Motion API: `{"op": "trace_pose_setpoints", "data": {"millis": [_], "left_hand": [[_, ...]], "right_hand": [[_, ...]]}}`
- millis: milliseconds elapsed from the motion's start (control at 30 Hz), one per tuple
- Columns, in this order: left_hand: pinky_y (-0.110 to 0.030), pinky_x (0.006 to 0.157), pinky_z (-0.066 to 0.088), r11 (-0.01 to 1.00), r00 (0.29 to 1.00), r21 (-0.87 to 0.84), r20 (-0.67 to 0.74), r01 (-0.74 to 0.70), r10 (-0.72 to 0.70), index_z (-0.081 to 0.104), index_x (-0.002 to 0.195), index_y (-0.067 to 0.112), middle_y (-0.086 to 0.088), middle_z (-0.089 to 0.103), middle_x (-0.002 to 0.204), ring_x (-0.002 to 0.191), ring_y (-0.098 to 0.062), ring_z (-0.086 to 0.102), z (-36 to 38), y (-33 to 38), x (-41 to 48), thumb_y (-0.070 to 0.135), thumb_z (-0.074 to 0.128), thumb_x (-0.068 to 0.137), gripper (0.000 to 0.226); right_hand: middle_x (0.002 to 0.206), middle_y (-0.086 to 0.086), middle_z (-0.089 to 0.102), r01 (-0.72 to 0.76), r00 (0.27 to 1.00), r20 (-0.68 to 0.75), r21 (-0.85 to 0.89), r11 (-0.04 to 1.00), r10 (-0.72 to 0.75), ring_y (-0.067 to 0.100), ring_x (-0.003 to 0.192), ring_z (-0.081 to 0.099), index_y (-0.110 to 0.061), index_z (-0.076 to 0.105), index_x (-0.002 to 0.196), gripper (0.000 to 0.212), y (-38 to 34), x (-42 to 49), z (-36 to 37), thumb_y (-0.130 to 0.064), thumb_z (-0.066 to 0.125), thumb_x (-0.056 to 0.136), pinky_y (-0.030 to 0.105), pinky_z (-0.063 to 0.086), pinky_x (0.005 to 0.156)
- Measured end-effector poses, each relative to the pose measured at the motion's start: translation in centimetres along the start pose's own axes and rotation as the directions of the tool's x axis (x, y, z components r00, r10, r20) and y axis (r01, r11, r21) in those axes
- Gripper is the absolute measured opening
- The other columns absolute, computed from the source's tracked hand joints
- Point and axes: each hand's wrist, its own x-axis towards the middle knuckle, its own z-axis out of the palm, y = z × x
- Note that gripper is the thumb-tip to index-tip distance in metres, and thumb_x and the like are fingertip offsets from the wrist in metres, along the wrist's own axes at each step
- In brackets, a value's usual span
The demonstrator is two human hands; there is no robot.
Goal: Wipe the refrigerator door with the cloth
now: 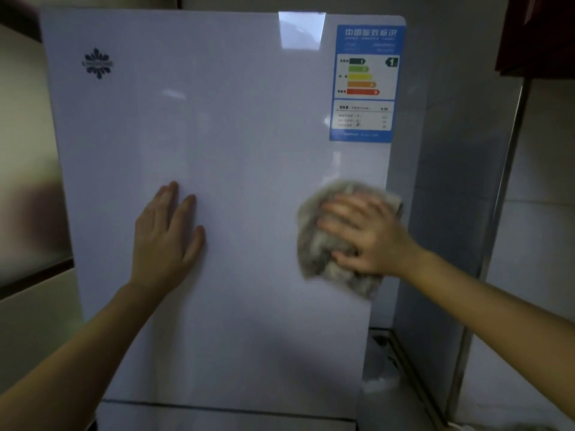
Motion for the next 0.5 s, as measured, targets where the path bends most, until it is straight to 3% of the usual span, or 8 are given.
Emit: {"op": "trace_pose_setpoints", "data": {"millis": [100, 167, 333, 433, 500], "left_hand": [[-0.049, 0.117, 0.032, 1.000, 1.000, -0.004, -0.007, -0.013, 0.013, 0.048, 0.146, 0.006, -0.022, 0.036, 0.160, 0.148, -0.040, 0.036, -0.1, -0.4, -0.1, 0.038, 0.045, 0.100, 0.056], [-0.050, 0.115, 0.034, 1.000, 1.000, 0.001, -0.011, -0.025, 0.025, 0.050, 0.144, 0.005, -0.023, 0.037, 0.159, 0.146, -0.041, 0.039, -0.3, -1.1, -0.6, 0.037, 0.045, 0.100, 0.055], [-0.047, 0.116, 0.032, 0.997, 0.997, 0.015, 0.016, 0.072, -0.072, 0.048, 0.145, 0.006, -0.021, 0.036, 0.160, 0.146, -0.039, 0.037, -0.6, -3.2, -4.3, 0.038, 0.045, 0.101, 0.055], [-0.047, 0.116, 0.033, 0.992, 0.991, 0.024, 0.047, 0.121, -0.122, 0.048, 0.146, 0.007, -0.021, 0.036, 0.160, 0.146, -0.038, 0.038, -0.9, -4.5, -7.1, 0.037, 0.046, 0.100, 0.055], [-0.047, 0.116, 0.033, 0.987, 0.984, 0.017, 0.078, 0.159, -0.160, 0.047, 0.146, 0.008, -0.020, 0.035, 0.161, 0.146, -0.038, 0.037, -1.2, -5.4, -8.8, 0.037, 0.047, 0.100, 0.055]], "right_hand": [[0.142, 0.010, 0.061, -0.193, 0.977, -0.088, 0.010, 0.981, 0.193, 0.029, 0.139, 0.043, -0.019, 0.067, 0.132, 0.054, 0.6, 2.8, -0.5, -0.044, 0.069, 0.085, 0.048, 0.030, 0.116], [0.141, 0.010, 0.062, -0.204, 0.971, -0.121, 0.013, 0.979, 0.204, 0.029, 0.138, 0.043, -0.018, 0.069, 0.130, 0.052, -0.9, 3.1, 0.0, -0.042, 0.070, 0.083, 0.046, 0.029, 0.117], [0.145, 0.008, 0.060, 0.119, 0.991, 0.048, 0.099, 0.988, -0.124, 0.029, 0.139, 0.049, -0.020, 0.067, 0.133, 0.049, -9.3, -0.5, 3.8, -0.042, 0.065, 0.088, 0.047, 0.031, 0.119], [0.145, 0.007, 0.059, 0.359, 0.903, 0.190, 0.160, 0.919, -0.386, 0.027, 0.140, 0.049, -0.021, 0.068, 0.128, 0.043, -14.3, -3.1, 6.3, -0.041, 0.064, 0.090, 0.047, 0.028, 0.122], [0.145, 0.007, 0.060, 0.410, 0.877, 0.201, 0.163, 0.897, -0.437, 0.026, 0.140, 0.049, -0.021, 0.069, 0.126, 0.043, -15.3, -2.9, 6.9, -0.043, 0.065, 0.089, 0.046, 0.027, 0.122]]}}
